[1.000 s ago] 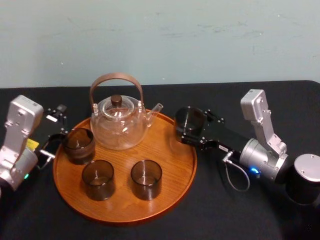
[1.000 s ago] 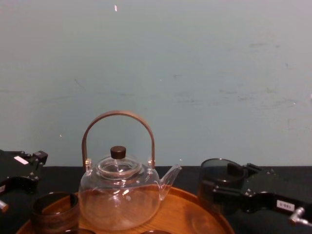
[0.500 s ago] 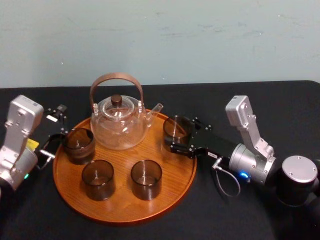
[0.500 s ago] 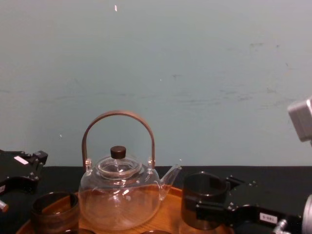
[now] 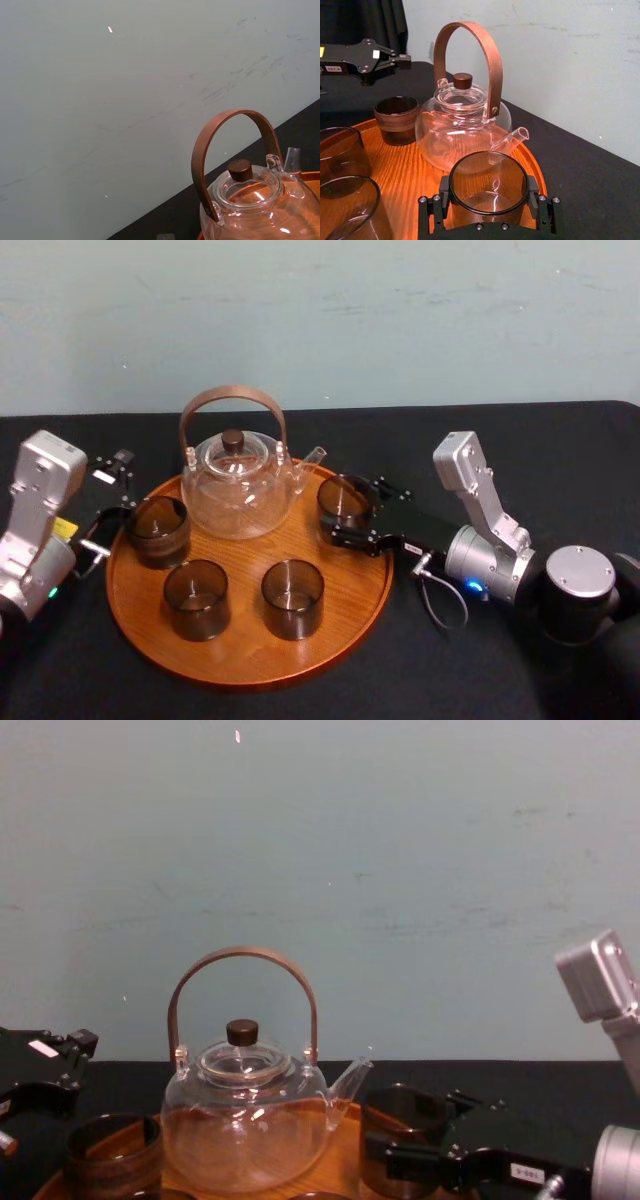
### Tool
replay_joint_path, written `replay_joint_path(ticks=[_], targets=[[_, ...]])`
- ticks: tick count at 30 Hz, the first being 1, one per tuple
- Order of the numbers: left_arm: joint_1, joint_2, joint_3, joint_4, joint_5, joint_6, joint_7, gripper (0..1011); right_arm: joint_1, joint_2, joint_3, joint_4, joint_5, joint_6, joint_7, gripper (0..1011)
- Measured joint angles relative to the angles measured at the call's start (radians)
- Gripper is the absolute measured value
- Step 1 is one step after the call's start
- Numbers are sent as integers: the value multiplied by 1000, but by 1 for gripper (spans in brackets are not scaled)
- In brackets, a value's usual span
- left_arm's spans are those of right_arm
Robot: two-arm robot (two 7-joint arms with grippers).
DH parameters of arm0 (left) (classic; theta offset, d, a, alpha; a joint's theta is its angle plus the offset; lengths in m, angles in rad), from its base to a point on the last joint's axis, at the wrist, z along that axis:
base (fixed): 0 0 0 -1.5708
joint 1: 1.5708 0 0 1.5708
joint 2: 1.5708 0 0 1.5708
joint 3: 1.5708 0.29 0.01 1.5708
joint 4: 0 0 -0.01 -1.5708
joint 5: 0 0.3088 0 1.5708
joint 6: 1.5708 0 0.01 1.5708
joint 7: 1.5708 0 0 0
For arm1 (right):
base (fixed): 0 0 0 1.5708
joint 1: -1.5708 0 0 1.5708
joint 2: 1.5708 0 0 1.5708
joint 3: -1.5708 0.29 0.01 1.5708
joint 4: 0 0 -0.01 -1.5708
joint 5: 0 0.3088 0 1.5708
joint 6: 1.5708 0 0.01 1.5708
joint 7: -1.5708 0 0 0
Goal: Pick up the glass from the table and place it on the tray.
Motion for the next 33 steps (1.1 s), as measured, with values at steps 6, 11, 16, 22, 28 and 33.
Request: replay_joint_path(ticks=[6,11,16,22,28,33], targets=[[0,0,0,0,0,0,0,0,29,-21,-10,59,-10,-16,10,903],[0,0,0,0,0,0,0,0,35,-28,-15,74,-20,-25,11,903],[0,0,0,0,0,0,0,0,35,-29,-16,75,-24,-28,8,903],[0,0,0,0,0,0,0,0,35,-28,-15,74,-23,-27,8,903],[0,0,0,0,0,0,0,0,34,-28,-15,72,-21,-26,8,997],[0,0,0,0,0,0,0,0,34,-27,-14,72,-20,-26,8,1002]])
